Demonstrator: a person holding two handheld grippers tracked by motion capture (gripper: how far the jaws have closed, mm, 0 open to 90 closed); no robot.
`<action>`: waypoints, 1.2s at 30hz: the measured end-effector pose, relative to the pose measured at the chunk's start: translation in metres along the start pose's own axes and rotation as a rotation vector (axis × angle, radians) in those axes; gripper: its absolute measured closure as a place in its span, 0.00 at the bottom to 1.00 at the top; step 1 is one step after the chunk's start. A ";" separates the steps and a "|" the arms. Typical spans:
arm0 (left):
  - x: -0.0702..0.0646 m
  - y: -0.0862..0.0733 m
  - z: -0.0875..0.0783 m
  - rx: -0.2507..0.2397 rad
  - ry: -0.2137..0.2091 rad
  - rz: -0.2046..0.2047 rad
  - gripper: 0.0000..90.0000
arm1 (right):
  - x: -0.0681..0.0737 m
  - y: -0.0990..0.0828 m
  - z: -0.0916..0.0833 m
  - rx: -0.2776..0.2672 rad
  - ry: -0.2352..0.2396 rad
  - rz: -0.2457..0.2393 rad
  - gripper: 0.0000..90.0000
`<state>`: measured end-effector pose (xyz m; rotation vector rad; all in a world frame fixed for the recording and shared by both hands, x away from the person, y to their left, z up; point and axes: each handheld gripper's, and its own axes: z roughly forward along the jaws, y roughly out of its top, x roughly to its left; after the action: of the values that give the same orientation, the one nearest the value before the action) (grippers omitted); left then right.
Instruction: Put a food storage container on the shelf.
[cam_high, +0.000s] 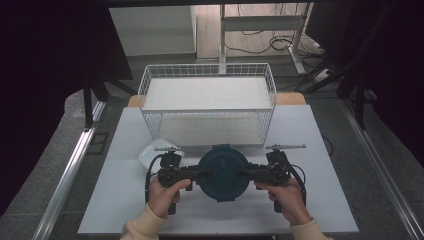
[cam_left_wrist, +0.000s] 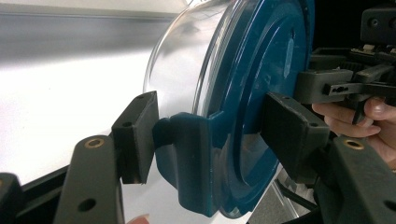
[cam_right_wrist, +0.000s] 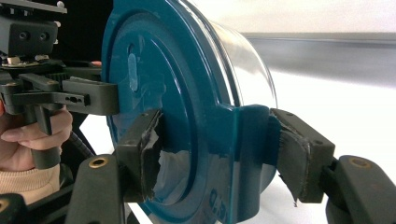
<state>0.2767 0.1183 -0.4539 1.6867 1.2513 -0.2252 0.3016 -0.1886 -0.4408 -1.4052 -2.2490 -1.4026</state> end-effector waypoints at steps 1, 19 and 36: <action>0.000 0.000 0.000 -0.001 0.001 0.000 0.42 | 0.000 0.001 0.000 0.001 0.000 0.000 0.41; -0.004 0.028 -0.011 -0.021 0.000 0.022 0.42 | 0.007 0.027 -0.004 -0.021 0.004 -0.034 0.42; -0.019 0.067 -0.033 -0.052 -0.001 0.050 0.42 | 0.026 0.069 -0.017 -0.046 0.004 -0.065 0.42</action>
<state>0.3096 0.1330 -0.3865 1.6704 1.2035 -0.1616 0.3346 -0.1767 -0.3734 -1.3523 -2.2939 -1.4847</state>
